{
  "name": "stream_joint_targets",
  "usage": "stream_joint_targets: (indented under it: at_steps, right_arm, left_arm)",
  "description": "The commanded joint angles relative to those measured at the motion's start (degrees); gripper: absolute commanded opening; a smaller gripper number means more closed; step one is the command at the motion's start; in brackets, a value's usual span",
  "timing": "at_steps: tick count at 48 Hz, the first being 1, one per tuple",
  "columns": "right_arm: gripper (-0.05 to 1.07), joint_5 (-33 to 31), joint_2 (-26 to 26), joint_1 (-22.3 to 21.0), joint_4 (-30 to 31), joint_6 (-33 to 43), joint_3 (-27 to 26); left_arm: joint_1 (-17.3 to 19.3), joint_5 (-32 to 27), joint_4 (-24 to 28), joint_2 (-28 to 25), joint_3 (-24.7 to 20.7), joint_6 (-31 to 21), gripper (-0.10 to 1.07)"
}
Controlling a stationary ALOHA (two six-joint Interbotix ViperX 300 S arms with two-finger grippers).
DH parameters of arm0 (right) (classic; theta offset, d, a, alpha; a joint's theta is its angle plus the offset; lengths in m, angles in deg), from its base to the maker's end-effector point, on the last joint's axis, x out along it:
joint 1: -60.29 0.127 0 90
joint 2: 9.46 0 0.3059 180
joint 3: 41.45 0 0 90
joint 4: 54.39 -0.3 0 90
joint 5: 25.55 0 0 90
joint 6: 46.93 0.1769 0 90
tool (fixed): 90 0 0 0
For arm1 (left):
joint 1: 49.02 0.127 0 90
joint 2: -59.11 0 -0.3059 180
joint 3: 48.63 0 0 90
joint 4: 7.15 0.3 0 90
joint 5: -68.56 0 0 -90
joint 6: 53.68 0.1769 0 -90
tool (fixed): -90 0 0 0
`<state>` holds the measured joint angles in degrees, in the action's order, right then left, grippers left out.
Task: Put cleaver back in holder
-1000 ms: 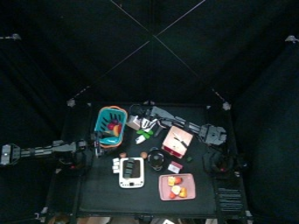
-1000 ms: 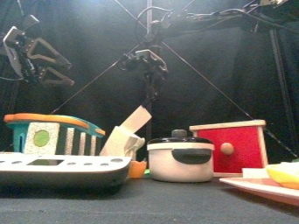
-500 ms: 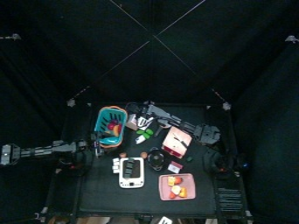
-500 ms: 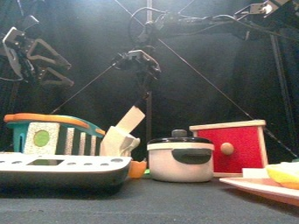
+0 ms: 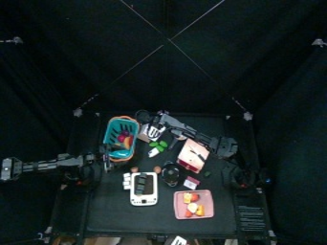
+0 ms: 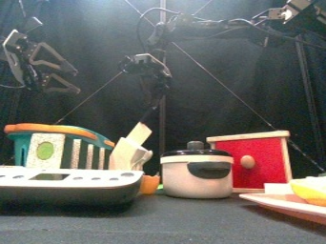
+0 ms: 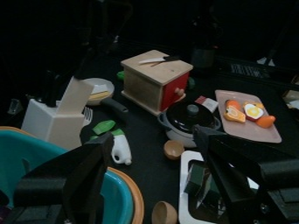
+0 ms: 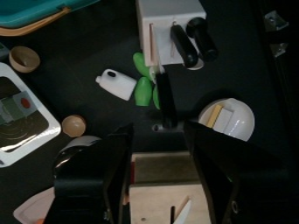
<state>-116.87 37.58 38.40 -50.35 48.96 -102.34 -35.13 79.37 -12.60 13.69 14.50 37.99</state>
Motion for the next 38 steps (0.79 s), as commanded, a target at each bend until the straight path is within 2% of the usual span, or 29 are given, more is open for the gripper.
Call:
stream_joint_targets:
  at_steps: [1, 10, 21, 30, 38]
  right_arm:
    - [0.84, -0.18, 1.58, -0.26, 0.09, 0.0, -2.46]
    - [0.84, -2.2, 1.85, 0.09, 0.18, 0.35, -2.9]
    - [0.84, -2.64, 2.81, 1.49, 0.18, 0.53, -0.97]
    - [0.84, -2.55, 6.94, 2.37, 1.58, 0.88, 4.92]
    - [0.84, 1.85, 13.1, 3.96, 2.81, 1.32, 14.85]
  left_arm:
    - [0.09, 0.18, 0.18, 0.0, -0.79, 0.0, 1.03]
    - [0.09, 0.09, 0.18, 0.0, -0.7, 0.0, 1.03]
    - [0.09, 0.18, 0.09, 0.0, -0.7, 0.0, 1.03]
    - [0.09, 0.18, 0.09, 0.0, -0.44, 0.0, 1.03]
    - [0.09, 0.09, 0.0, 0.0, -0.44, 0.0, 1.03]
